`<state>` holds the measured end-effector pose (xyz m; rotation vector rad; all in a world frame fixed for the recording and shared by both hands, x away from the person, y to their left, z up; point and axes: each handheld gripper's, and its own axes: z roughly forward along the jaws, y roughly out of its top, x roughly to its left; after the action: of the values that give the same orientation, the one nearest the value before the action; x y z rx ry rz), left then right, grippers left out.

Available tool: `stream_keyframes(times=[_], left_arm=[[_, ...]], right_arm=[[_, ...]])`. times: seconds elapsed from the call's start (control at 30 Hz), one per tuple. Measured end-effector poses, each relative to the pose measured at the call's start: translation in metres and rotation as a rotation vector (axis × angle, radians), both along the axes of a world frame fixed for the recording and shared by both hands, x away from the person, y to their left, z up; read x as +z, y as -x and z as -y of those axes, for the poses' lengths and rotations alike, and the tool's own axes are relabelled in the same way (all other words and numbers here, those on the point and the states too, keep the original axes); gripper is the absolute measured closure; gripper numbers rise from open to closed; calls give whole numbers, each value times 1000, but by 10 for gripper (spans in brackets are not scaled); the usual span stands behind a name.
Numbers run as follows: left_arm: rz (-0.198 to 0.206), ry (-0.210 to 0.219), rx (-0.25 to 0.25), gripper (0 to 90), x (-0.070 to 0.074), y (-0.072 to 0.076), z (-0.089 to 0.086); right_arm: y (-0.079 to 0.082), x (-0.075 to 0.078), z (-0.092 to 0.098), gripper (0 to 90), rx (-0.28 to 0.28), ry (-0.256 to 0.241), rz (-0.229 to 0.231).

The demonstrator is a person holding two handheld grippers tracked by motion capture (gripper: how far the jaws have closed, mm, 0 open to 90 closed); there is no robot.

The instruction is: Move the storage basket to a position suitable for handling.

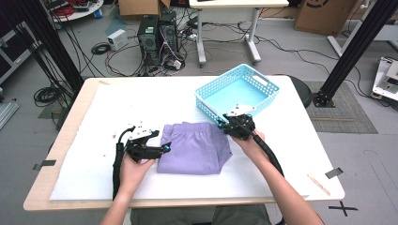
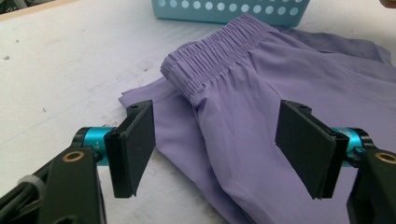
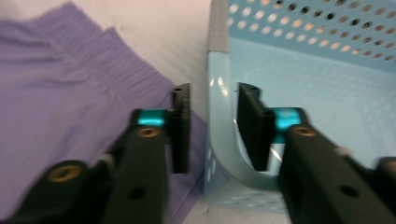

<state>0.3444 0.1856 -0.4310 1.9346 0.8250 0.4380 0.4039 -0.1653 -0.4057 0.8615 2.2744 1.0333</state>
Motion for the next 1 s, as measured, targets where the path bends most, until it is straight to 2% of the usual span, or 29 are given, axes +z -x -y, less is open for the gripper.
stream_keyframes(times=[0.07, 0.13, 0.2, 0.3, 0.37, 0.43, 0.47, 0.53, 0.57, 0.67, 0.7, 0.8, 0.83, 0.9, 0.93, 1.0], left_arm=[[0, -3, 0, 287, 0, 0, 0], [1, -1, 0, 286, -1, -1, 0], [0, -9, -4, 287, -1, -1, -1], [0, 2, 0, 287, -1, -1, 0], [0, 2, 1, 287, -1, -1, -1], [1, 1, 2, 286, -1, -1, -1], [1, 2, 2, 287, -1, -1, 0], [4, 0, 2, 287, -1, -1, 0], [0, 5, -1, 286, 0, -1, 0], [5, 4, 1, 287, 0, 0, 0], [6, 6, 1, 286, 0, 0, 0], [2, 5, -2, 287, 0, 0, 0], [3, 2, -5, 286, 0, -1, 0], [8, -2, -8, 286, 0, 0, 0], [7, 5, -5, 286, 0, 0, 0], [8, 6, -6, 286, 0, 0, 0]], right_arm=[[0, 0, -3, 799, -15, 27, 16], [-2, 4, -4, 802, -23, -3, -7], [0, 7, -7, 804, -28, -2, 23], [5, 17, -13, 807, -47, -26, 37], [8, 25, -17, 807, -55, -60, 31], [8, 28, -19, 807, -56, -65, 28], [12, 36, -29, 807, -53, -82, 25], [16, 39, -38, 806, -61, -94, 16], [18, 40, -44, 804, -70, -108, 0], [20, 40, -55, 802, -77, -114, -6], [22, 37, -65, 800, -83, -100, -6], [22, 34, -73, 795, -86, -88, -8], [21, 28, -80, 772, -85, -92, -23], [21, 26, -81, 686, -59, -111, -15], [22, 27, -80, 635, -61, -110, 8], [24, 31, -76, 549, -42, -124, 24]])
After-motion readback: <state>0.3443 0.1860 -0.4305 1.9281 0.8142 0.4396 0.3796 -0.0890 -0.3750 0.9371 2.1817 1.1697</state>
